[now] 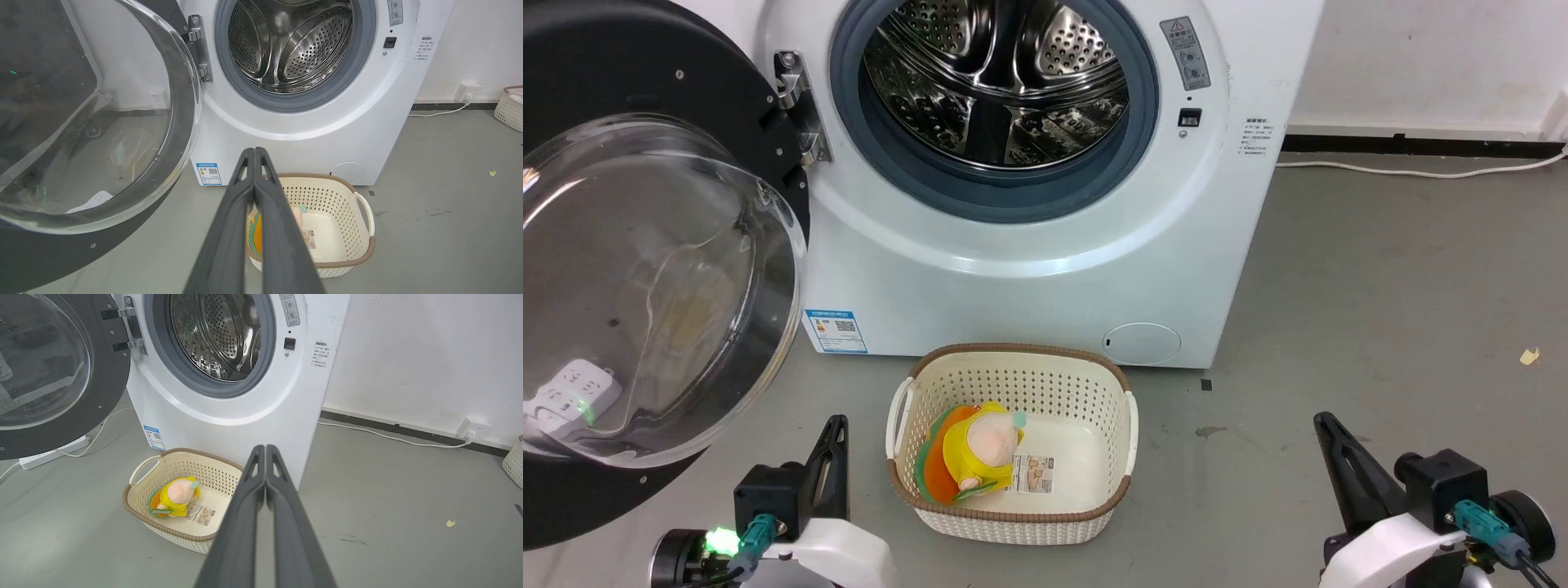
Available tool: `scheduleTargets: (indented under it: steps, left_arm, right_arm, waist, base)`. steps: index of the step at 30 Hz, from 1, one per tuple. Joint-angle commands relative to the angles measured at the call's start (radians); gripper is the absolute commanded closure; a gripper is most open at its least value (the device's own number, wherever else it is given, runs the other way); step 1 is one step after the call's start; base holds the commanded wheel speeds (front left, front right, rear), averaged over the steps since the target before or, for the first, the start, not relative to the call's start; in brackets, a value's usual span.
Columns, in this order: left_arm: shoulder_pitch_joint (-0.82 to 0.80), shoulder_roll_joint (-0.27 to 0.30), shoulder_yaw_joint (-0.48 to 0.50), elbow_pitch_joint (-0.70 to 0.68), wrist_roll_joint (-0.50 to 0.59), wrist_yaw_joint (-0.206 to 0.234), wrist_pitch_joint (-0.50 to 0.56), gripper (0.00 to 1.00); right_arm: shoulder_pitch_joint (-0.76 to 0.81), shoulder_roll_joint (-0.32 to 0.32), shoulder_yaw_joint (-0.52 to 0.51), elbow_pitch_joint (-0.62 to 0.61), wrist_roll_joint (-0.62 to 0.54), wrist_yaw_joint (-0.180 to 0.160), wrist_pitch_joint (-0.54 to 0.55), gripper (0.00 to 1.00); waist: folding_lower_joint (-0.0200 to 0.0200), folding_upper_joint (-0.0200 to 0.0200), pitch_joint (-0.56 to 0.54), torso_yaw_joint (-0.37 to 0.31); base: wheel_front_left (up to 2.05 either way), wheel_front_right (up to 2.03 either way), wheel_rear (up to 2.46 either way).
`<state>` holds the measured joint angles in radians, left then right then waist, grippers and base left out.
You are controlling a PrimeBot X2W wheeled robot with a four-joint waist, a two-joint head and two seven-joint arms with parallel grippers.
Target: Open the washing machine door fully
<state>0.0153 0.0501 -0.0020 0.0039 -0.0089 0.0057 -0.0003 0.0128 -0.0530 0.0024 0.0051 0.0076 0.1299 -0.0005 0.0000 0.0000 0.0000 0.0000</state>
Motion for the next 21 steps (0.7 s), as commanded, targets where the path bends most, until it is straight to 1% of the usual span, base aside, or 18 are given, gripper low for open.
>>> scheduleTargets:
  steps: [1, 21]
  left_arm:
    - [-0.015, 0.0, 0.002, -0.004, 0.009, -0.006, 0.0, 1.0]
    - [-0.015, 0.0, 0.002, -0.004, 0.009, -0.006, 0.0, 1.0]
  right_arm:
    - [-0.013, 0.003, -0.002, -0.005, -0.008, 0.001, 0.0, 1.0]
    - [-0.013, 0.003, -0.002, -0.005, -0.008, 0.001, 0.0, 1.0]
  waist:
    - [0.0, 0.0, 0.0, 0.0]
    - [0.0, 0.0, 0.0, 0.0]
  base:
    - [0.0, 0.0, 0.0]
    - [0.0, 0.0, 0.0]
